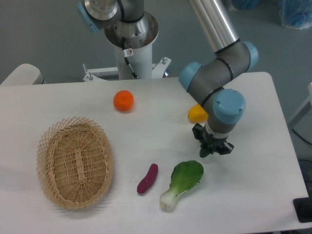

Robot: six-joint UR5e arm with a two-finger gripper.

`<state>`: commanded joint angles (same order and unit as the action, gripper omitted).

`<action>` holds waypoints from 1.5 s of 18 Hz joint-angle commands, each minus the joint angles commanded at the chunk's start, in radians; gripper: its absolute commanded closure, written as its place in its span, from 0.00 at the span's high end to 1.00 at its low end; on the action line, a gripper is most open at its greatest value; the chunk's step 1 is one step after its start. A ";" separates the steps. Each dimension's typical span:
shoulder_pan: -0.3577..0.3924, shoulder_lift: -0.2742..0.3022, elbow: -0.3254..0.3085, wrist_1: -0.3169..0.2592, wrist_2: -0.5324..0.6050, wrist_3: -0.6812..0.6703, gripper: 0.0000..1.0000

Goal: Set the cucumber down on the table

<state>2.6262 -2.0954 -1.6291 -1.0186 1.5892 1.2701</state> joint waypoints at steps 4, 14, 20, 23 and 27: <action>0.000 -0.002 0.002 0.002 0.000 0.012 0.74; 0.000 0.017 0.055 0.002 -0.009 0.015 1.00; -0.015 -0.021 0.165 -0.009 -0.049 0.018 1.00; -0.043 -0.055 0.213 -0.012 -0.077 0.095 1.00; -0.064 -0.093 0.294 -0.043 -0.069 0.112 1.00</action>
<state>2.5617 -2.1889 -1.3347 -1.0613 1.5202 1.3821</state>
